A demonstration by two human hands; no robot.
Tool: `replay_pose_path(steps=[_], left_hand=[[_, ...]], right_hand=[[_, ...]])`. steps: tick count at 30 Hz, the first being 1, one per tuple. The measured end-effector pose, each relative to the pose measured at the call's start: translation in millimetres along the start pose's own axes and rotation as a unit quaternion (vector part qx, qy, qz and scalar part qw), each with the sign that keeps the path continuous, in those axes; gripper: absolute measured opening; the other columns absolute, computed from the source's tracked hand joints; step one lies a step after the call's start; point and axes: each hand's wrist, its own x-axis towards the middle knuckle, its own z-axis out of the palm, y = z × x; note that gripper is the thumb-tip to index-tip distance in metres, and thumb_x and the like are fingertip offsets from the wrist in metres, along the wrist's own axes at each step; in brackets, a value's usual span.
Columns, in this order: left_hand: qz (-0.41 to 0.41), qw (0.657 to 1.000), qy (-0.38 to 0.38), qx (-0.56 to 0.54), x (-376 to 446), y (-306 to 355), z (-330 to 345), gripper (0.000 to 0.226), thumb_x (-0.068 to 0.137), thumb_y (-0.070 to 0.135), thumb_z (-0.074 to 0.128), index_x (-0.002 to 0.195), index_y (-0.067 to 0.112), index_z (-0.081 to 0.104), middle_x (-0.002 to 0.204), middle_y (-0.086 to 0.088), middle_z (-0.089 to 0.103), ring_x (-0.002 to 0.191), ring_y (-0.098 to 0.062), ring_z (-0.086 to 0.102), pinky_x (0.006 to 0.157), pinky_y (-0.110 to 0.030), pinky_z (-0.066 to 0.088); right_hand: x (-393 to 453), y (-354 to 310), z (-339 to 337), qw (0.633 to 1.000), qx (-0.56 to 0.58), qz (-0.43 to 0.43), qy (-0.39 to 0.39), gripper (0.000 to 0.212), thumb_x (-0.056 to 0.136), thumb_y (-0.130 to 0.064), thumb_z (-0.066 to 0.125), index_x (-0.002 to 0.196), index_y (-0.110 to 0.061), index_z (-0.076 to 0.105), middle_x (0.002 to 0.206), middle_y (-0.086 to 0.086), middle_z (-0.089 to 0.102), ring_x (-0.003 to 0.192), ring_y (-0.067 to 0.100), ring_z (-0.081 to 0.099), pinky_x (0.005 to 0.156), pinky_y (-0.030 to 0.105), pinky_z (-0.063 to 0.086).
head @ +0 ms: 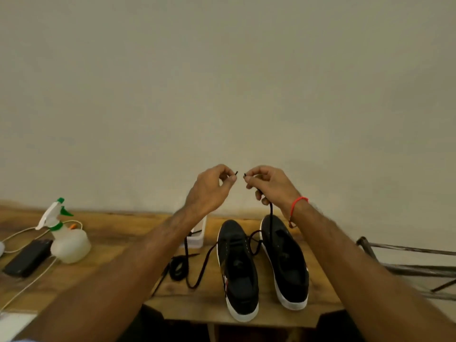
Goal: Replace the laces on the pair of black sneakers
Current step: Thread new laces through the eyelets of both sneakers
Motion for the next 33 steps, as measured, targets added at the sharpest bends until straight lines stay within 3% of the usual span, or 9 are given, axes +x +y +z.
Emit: replay_pose_path(steps=[5,8,12,15,17,21,24,29,33], left_hand=[[-0.129,0.989,-0.070,-0.030,-45.6,-67.3,60.1,0.004,0.098,0.029,0.063,0.096,0.027,0.061,0.087,0.008,0.065,0.084,-0.011,0.062,0.067,-0.019,0.045],[-0.199,0.977,-0.060,-0.049,-59.8,-92.0,77.7,0.004,0.101,0.025,0.059,0.102,0.022,0.058,0.089,0.007,0.060,0.085,-0.011,0.057,0.064,-0.018,0.040],[-0.233,0.969,-0.064,-0.044,-68.0,-114.1,91.7,0.018,0.106,0.024,0.049,0.108,0.017,0.066,0.095,0.008,0.063,0.091,-0.011,0.061,0.063,-0.012,0.038],[-0.241,0.962,-0.128,0.012,-63.9,-117.7,99.9,0.031,0.102,0.044,0.055,0.087,0.022,0.070,0.076,0.007,0.064,0.070,-0.004,0.060,0.051,-0.012,0.035],[-0.240,0.958,-0.153,0.042,-61.4,-117.1,105.5,0.033,0.095,0.054,0.061,0.082,0.024,0.069,0.073,0.007,0.066,0.065,-0.003,0.061,0.051,-0.016,0.039],[-0.245,0.954,-0.164,0.060,-57.2,-117.5,103.0,0.026,0.098,0.038,0.060,0.082,0.020,0.069,0.073,0.006,0.065,0.065,-0.005,0.061,0.048,-0.012,0.042],[-0.270,0.948,-0.168,0.019,-54.5,-123.8,94.8,0.028,0.100,0.022,0.054,0.083,0.012,0.074,0.079,-0.005,0.070,0.072,-0.015,0.065,0.061,-0.026,0.054],[-0.351,0.918,-0.169,-0.071,-55.5,-125.5,88.2,0.026,0.104,0.017,0.051,0.095,0.009,0.074,0.076,-0.006,0.065,0.058,-0.011,0.055,0.046,-0.022,0.037],[-0.360,0.913,-0.171,-0.087,-57.0,-124.0,85.9,0.025,0.105,0.017,0.050,0.098,0.009,0.073,0.072,-0.006,0.059,0.047,-0.009,0.043,0.040,-0.022,0.030]], right_hand=[[-5.8,85.8,21.9,0.997,-0.048,0.054,0.011,0.003,0.094,-0.017,0.068,0.093,-0.016,0.071,0.084,0.000,0.071,0.061,0.014,0.060,0.053,0.025,0.048],[-4.8,121.6,31.5,0.995,-0.078,0.061,0.028,0.005,0.093,-0.018,0.071,0.089,-0.021,0.072,0.085,-0.008,0.069,0.079,0.011,0.064,0.068,0.021,0.050],[3.2,147.5,48.1,0.986,-0.162,0.040,-0.012,0.006,0.095,-0.021,0.067,0.093,-0.023,0.073,0.086,-0.012,0.069,0.080,0.005,0.065,0.071,0.015,0.053],[12.4,157.8,61.6,0.965,-0.250,-0.027,-0.072,0.010,0.096,-0.023,0.065,0.100,-0.020,0.074,0.094,-0.009,0.070,0.087,0.007,0.062,0.083,0.022,0.052],[16.5,166.3,66.9,0.954,-0.278,-0.054,-0.095,0.011,0.095,-0.025,0.065,0.100,-0.021,0.074,0.100,-0.008,0.071,0.097,0.009,0.060,0.091,0.030,0.052],[15.9,179.6,73.7,0.938,-0.322,-0.053,-0.114,0.013,0.096,-0.029,0.063,0.105,-0.028,0.072,0.106,-0.009,0.071,0.110,0.016,0.054,0.100,0.044,0.045],[13.0,182.2,81.7,0.938,-0.326,-0.031,-0.112,0.016,0.096,-0.032,0.063,0.110,-0.031,0.071,0.110,-0.006,0.065,0.119,0.018,0.047,0.106,0.046,0.039],[10.9,188.6,98.1,0.937,-0.336,0.016,-0.094,0.017,0.091,-0.043,0.066,0.108,-0.041,0.068,0.119,0.000,0.050,0.119,0.026,0.045,0.108,0.045,0.039],[7.8,187.6,103.8,0.943,-0.320,0.012,-0.091,0.015,0.092,-0.041,0.066,0.107,-0.040,0.068,0.119,0.000,0.049,0.119,0.025,0.044,0.107,0.046,0.038]])
